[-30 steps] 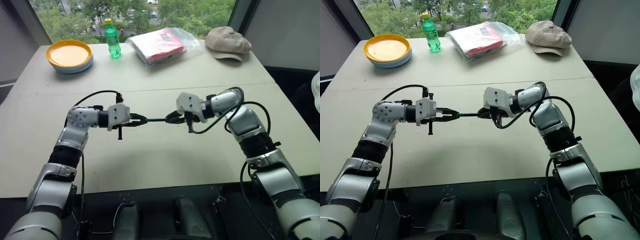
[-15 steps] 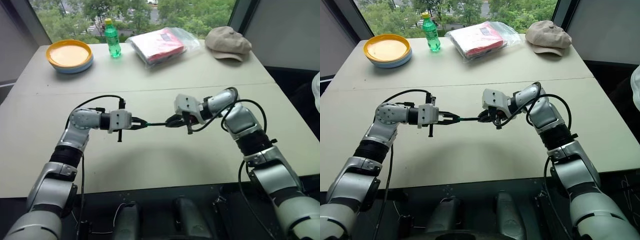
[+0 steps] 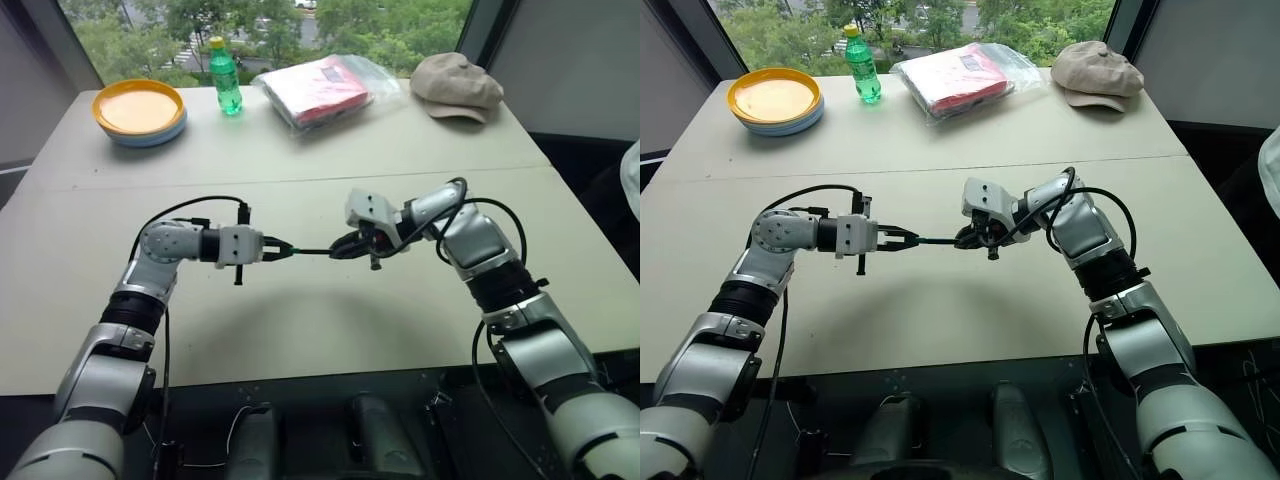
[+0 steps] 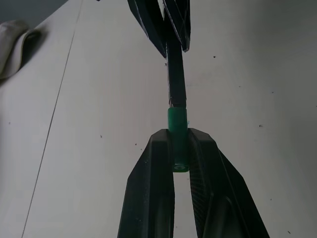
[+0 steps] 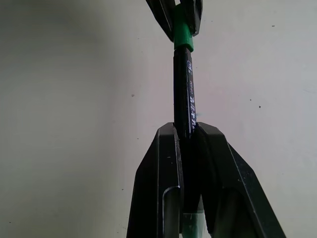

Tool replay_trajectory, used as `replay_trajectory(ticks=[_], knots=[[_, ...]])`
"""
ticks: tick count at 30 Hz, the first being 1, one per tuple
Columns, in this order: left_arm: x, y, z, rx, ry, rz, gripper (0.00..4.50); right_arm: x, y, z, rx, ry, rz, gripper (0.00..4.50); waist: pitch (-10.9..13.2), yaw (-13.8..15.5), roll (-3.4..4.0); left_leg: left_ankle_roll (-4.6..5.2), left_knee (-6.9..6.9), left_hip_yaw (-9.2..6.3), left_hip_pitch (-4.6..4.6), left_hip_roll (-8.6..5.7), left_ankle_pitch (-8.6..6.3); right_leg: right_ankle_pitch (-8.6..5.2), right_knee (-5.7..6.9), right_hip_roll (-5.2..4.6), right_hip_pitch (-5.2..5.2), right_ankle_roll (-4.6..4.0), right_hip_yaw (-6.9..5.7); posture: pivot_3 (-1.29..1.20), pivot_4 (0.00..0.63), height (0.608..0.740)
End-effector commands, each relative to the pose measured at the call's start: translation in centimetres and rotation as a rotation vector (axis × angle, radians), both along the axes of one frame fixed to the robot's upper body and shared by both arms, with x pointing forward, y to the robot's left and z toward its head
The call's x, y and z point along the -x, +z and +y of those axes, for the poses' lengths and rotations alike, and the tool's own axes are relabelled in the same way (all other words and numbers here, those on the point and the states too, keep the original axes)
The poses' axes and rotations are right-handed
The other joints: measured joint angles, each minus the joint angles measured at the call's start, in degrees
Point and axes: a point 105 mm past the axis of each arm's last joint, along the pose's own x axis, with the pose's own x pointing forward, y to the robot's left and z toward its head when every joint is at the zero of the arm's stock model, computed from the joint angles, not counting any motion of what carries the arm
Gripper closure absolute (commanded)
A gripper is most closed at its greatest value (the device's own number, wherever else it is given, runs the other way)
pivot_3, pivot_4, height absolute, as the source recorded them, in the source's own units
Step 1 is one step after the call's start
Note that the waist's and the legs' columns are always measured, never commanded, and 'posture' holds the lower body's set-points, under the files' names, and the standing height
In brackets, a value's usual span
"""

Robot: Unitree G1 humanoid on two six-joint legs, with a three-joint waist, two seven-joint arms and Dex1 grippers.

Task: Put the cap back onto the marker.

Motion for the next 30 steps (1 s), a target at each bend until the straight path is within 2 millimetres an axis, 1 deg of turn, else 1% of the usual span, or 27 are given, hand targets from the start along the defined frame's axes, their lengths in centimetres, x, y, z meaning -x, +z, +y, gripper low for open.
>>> replay_trajectory(ticks=[1, 8, 11, 16, 21, 25, 30], knots=[[-0.5, 4.1, -0.7, 0.125, -0.002, -0.121, 4.5, 2.2, -0.3, 2.4, -0.01, 0.151, 0.028, 4.49, 0.0, 0.0, 0.0, 0.0, 0.0, 0.0, 0.0, 0.0, 0.0, 0.0, 0.0, 0.0, 0.0, 0.0, 0.0, 0.0, 0.15, 0.74], [0.6, 5.0, -1.9, 0.17, -0.065, -0.119, 4.5, 2.2, -0.6, 2.6, 0.006, 0.165, 0.025, 4.49, 0.0, 0.0, 0.0, 0.0, 0.0, 0.0, 0.0, 0.0, 0.0, 0.0, 0.01, 0.0, -0.01, 0.0, 0.0, 0.0, 0.15, 0.74], [1.0, 5.1, -2.2, 0.158, -0.085, -0.12, 4.5, 2.1, -0.7, 2.5, 0.016, 0.17, 0.025, 4.49, 0.0, 0.0, 0.0, 0.0, 0.0, 0.0, 0.0, 0.0, 0.0, 0.0, 0.01, 0.0, -0.01, 0.0, 0.0, 0.0, 0.15, 0.74], [1.0, 4.7, -2.3, 0.12, -0.099, -0.154, 4.5, 2.5, -0.6, 2.9, 0.003, 0.184, 0.053, 4.49, 0.0, 0.0, 0.0, 0.0, 0.0, 0.0, -0.01, 0.0, 0.0, 0.0, 0.01, 0.0, -0.01, 0.0, 0.0, 0.0, 0.15, 0.74], [0.8, 4.8, -2.5, 0.126, -0.094, -0.159, 4.5, 2.5, -0.4, 3.3, -0.001, 0.193, 0.039, 4.49, 0.0, 0.0, 0.0, 0.0, 0.0, 0.0, -0.01, 0.0, 0.0, 0.0, 0.0, 0.0, -0.01, 0.0, 0.0, 0.0, 0.15, 0.74], [0.7, 4.2, -2.3, 0.11, -0.086, -0.14, 4.5, 2.6, -0.3, 3.5, -0.007, 0.2, 0.024, 4.49, 0.0, 0.0, 0.0, 0.0, 0.0, 0.0, -0.01, 0.0, 0.0, 0.0, 0.01, 0.0, -0.01, 0.0, 0.0, 0.0, 0.15, 0.74], [0.6, 3.8, -1.4, 0.103, -0.047, -0.099, 4.5, 2.1, -0.4, 2.7, 0.003, 0.178, 0.003, 4.49, 0.0, 0.0, 0.0, 0.0, 0.0, 0.0, 0.0, 0.0, 0.0, 0.0, 0.0, 0.0, -0.01, 0.0, 0.0, 0.0, 0.15, 0.74]])
